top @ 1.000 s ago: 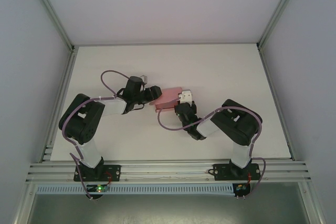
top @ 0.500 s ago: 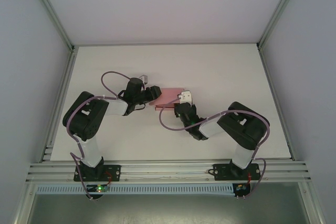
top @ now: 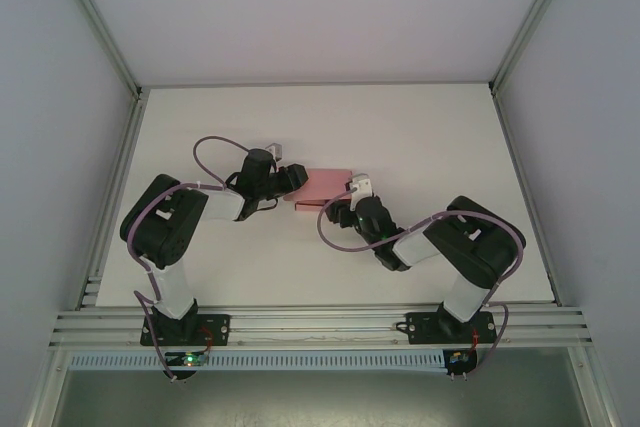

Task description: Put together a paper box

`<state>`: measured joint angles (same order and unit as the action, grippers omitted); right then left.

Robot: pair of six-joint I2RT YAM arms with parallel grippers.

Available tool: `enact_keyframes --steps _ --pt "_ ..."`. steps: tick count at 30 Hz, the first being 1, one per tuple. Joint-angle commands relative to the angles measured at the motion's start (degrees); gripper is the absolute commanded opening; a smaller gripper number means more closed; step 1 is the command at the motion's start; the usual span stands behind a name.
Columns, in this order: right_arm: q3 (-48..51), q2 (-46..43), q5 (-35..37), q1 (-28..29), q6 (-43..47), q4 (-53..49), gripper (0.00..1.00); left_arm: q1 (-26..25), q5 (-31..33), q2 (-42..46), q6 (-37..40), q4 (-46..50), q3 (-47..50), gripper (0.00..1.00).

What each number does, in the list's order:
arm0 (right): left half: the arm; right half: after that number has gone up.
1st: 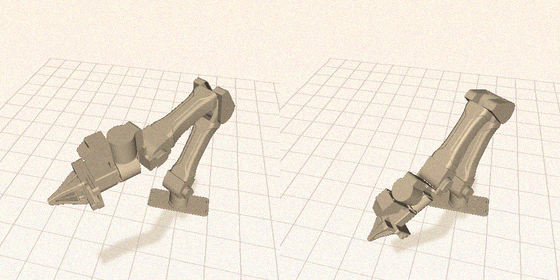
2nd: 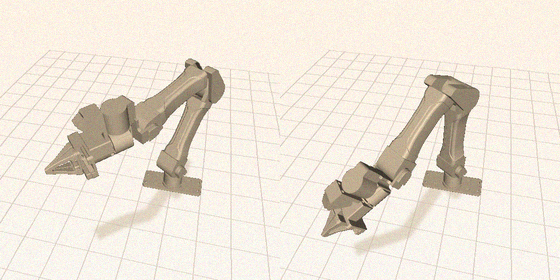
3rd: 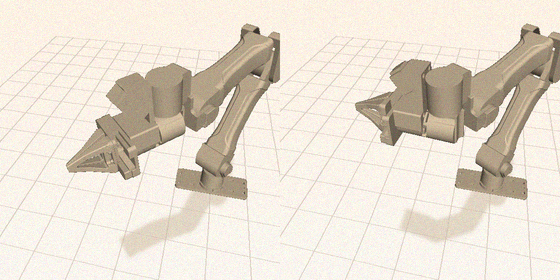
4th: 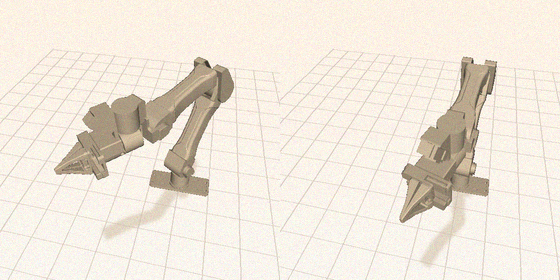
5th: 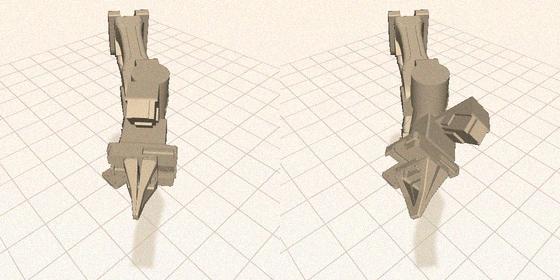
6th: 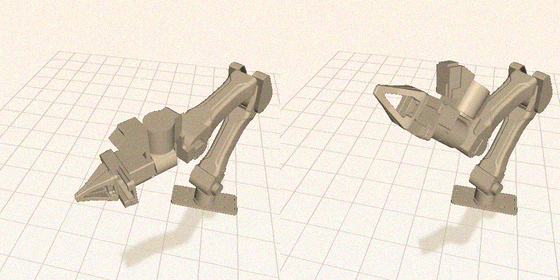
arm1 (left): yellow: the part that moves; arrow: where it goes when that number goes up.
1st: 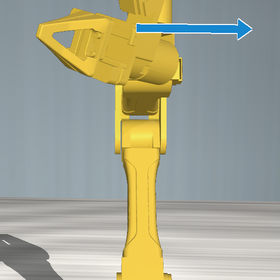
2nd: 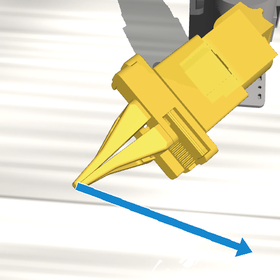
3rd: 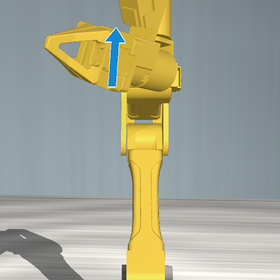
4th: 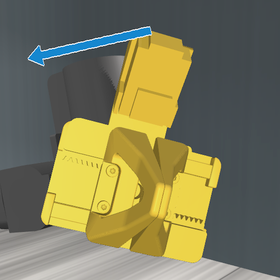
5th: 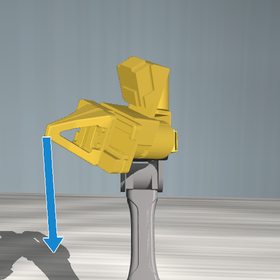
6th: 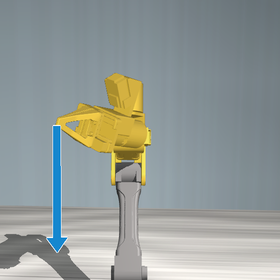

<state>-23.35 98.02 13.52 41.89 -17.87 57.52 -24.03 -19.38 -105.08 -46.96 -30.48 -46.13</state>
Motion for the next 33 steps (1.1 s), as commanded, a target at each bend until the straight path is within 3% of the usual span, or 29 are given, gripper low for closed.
enact_keyframes --steps 1,9,13,20,29,33 --pt "2.52 -0.18 -6.80 -0.68 -1.84 0.48 0.78 -1.17 1.33 -2.24 1.40 6.02 1.53 0.48" --pt "6.77 -7.45 -2.58 -0.84 -2.12 -6.13 0.98 -1.02 1.25 -2.15 2.29 7.19 1.21 0.49" --pt "8.87 -11.93 2.19 -0.93 -4.07 -13.11 0.98 -1.03 1.11 -2.13 2.65 7.53 1.07 0.48" --pt "10.94 -21.74 2.56 -0.93 -5.41 -20.70 0.98 -1.00 0.97 -2.27 3.99 8.09 0.60 0.48" --pt "14.78 -45.21 8.93 -2.22 -7.58 -33.82 0.98 -1.03 0.22 -2.59 5.30 7.54 0.78 0.45" --pt "13.38 -52.66 2.68 -6.54 -6.27 -37.95 0.98 -1.02 -0.40 -2.76 5.85 7.44 0.51 0.42"
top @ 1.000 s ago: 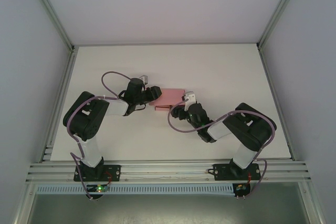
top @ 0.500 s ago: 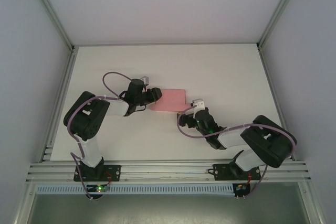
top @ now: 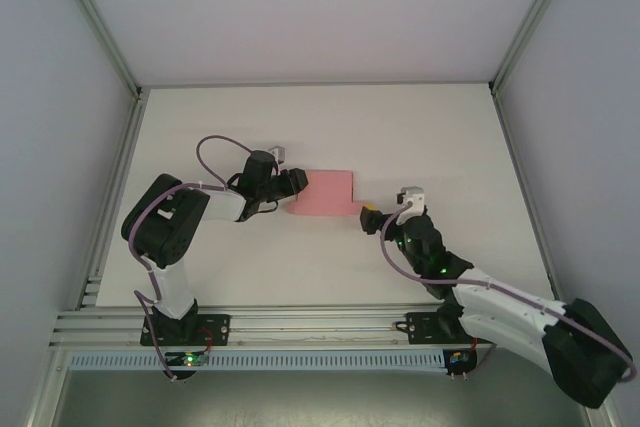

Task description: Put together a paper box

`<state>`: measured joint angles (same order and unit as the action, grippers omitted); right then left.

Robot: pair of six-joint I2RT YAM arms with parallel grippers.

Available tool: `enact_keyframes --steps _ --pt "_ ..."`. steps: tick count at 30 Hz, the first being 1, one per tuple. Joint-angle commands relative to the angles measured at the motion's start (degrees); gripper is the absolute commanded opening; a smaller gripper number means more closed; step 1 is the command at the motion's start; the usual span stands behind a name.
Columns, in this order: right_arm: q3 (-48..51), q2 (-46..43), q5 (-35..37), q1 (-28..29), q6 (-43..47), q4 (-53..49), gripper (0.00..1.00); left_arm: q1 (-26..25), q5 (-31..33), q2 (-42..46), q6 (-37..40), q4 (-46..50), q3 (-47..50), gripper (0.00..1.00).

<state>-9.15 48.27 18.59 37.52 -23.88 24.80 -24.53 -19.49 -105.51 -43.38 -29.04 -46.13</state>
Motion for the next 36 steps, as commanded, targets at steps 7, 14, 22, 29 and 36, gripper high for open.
enact_keyframes --steps 7,14,22,29,36 --pt "-9.44 6.74 -9.09 -5.56 0.40 -4.15 0.98 -0.55 -0.91 -2.89 2.57 6.13 0.16 0.39" --pt "-23.69 32.01 -18.10 -7.17 -1.31 -4.19 0.87 -0.52 -0.75 -2.77 2.34 6.09 0.49 0.39" --pt "-29.14 45.41 -29.89 -10.86 -5.16 -0.29 0.68 -0.50 -0.66 -2.73 1.83 5.57 0.76 0.38" --pt "-29.76 50.46 -33.49 -11.71 -6.67 0.70 0.39 -0.42 -2.30 -3.60 1.44 4.69 0.23 0.37" --pt "-28.10 50.48 -35.59 -13.36 -8.80 4.91 0.23 0.04 -2.53 -3.54 1.04 3.71 1.36 0.32"
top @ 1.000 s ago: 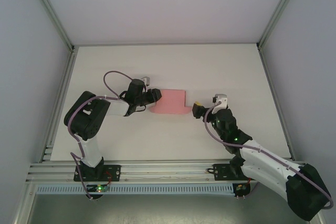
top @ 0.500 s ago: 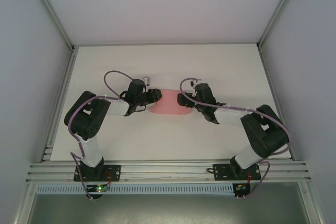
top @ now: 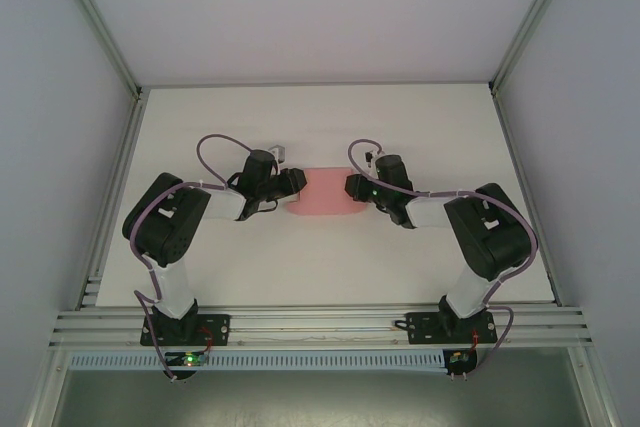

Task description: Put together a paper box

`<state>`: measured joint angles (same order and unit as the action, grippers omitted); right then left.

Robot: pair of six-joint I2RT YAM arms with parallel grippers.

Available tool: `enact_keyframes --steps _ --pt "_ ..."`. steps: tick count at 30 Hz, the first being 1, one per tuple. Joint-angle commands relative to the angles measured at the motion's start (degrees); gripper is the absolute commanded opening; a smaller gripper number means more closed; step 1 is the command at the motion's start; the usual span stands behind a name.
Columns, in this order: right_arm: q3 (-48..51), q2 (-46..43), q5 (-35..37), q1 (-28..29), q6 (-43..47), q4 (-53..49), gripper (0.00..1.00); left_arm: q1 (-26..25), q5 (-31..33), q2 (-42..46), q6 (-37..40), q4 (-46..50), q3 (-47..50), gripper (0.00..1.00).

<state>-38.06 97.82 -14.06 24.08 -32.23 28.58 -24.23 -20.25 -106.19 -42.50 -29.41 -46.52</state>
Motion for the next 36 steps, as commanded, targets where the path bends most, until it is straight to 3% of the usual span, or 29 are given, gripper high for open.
enact_keyframes --steps 1,4,11,14,27,36 --pt "0.83 0.61 -2.98 0.04 -0.30 1.13 0.30 0.01 -2.06 -2.88 -0.26 3.30 2.21 0.31" --pt "0.82 -0.64 -3.60 -0.21 -0.04 1.04 0.39 0.90 -2.95 -3.23 -1.72 0.28 3.59 0.28" --pt "1.90 -5.71 -3.59 -1.26 -1.16 1.04 0.72 3.11 -4.63 -3.93 -4.40 -5.59 6.11 0.18" --pt "2.03 -7.13 -5.63 -1.58 -2.11 0.52 0.98 3.83 -5.20 -3.91 -5.60 -8.18 7.36 0.17" --pt "1.25 -7.88 -11.22 -2.50 -8.28 -5.91 0.98 5.59 -5.82 -4.55 -10.48 -17.99 11.96 0.08" --pt "-2.59 -2.66 -17.89 -2.54 -11.32 -7.71 0.98 6.11 -7.21 -6.03 -12.30 -23.00 13.09 0.08"
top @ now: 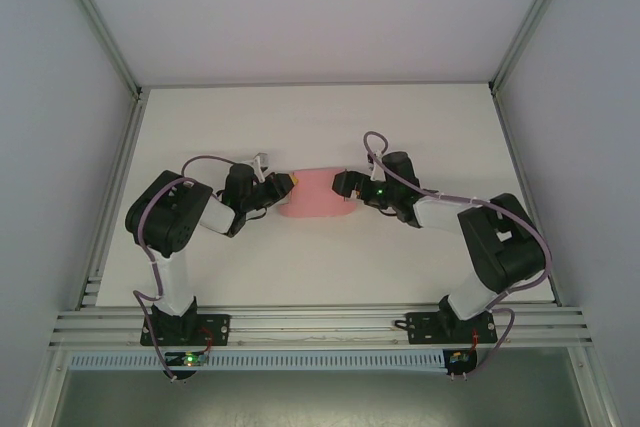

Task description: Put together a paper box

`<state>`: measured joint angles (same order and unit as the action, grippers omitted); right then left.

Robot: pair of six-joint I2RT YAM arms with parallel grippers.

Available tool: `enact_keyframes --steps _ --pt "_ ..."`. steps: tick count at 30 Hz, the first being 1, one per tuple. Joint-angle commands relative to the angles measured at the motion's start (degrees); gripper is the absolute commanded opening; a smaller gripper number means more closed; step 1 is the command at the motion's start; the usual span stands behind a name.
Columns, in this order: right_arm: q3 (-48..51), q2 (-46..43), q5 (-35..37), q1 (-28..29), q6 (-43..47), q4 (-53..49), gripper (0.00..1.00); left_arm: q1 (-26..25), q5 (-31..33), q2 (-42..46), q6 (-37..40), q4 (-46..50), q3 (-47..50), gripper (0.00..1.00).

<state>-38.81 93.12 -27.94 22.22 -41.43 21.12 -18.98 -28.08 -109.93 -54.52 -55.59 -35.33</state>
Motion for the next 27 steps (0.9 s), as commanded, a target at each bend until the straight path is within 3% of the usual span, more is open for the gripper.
enact_keyframes --steps 1,4,11,19,22,25,27 --pt "-2.24 2.81 -4.97 -0.70 -2.66 0.31 0.98 0.88 0.53 -2.26 -0.24 3.12 1.93 0.08" --pt "-2.81 5.09 -7.30 -0.60 -4.77 3.19 0.95 0.87 0.40 -2.07 -0.09 2.90 1.89 0.08" --pt "-2.90 7.86 -11.17 -0.74 -8.33 10.45 0.78 0.88 0.06 -2.30 0.28 3.22 1.46 0.09" --pt "-1.43 5.36 -11.70 -1.49 -9.53 12.37 0.47 0.88 -2.22 -1.98 1.00 1.54 0.33 0.14" --pt "-0.87 4.63 -12.40 -1.79 -10.29 13.68 0.38 0.86 -3.61 -0.69 1.21 -0.48 -0.08 0.21" --pt "-0.33 3.25 -12.48 -1.93 -10.16 13.50 0.37 0.88 -4.23 1.94 3.35 0.79 -1.08 0.34" --pt "0.04 2.06 -12.37 -2.27 -9.94 13.09 0.37 0.88 -4.20 4.71 6.17 3.92 -2.09 0.51"
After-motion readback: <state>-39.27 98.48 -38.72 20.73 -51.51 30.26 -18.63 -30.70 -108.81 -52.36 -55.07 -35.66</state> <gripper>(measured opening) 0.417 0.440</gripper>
